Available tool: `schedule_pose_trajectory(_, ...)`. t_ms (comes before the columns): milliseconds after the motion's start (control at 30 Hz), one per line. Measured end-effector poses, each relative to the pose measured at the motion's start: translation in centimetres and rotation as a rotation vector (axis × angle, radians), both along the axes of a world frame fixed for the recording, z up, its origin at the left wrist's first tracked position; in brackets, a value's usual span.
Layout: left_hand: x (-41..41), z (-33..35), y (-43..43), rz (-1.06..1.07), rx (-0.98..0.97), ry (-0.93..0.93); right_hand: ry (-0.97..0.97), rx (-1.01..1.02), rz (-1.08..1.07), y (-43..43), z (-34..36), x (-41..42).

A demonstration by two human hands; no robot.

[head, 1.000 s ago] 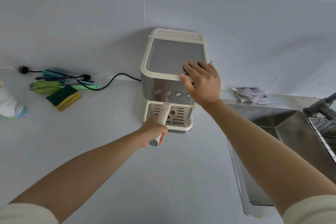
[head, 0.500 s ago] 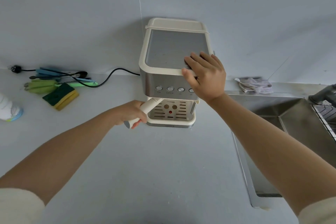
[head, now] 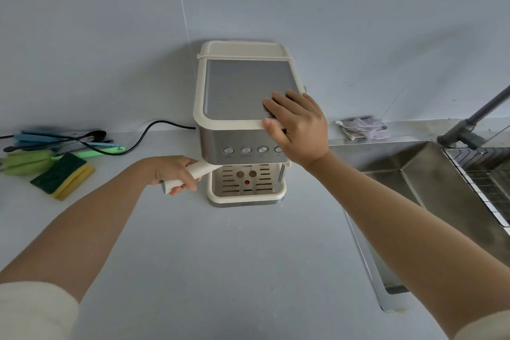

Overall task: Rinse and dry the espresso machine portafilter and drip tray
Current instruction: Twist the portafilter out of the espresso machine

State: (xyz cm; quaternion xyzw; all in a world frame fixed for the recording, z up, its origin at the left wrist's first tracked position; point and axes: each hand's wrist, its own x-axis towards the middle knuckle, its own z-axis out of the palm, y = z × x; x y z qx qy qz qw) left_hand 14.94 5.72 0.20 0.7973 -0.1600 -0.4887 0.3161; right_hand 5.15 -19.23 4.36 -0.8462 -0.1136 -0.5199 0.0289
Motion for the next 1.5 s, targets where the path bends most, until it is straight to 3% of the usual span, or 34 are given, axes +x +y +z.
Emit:
schedule_pose_trajectory(367, -5.4, -3.1, 1.6, 0.257, -0.082, 0.022, 0.006, 0.014, -0.009, 0.3, 0.3, -0.1)
schedule_pose_trajectory(800, -17.7, -4.7, -0.7, 0.553, -0.062, -0.017, 0.205, -0.002, -0.015, 0.3, 0.9, -0.9)
schedule_pose_trajectory(1067, -22.8, -4.1, -2.7, 0.668, -0.056, -0.054, 0.493, -0.069, -0.014, 0.1, 2.5, -2.4)
schedule_pose_trajectory(1233, -24.6, -3.1, -4.0, 0.669, -0.071, -0.092, 0.892, -0.026, -0.026, -0.3, 4.1, -4.9)
schedule_pose_trajectory(1500, -25.1, -1.9, -7.5, 0.499, -0.102, -0.106, 0.988, 0.133, -0.091, -2.5, 2.9, -11.0)
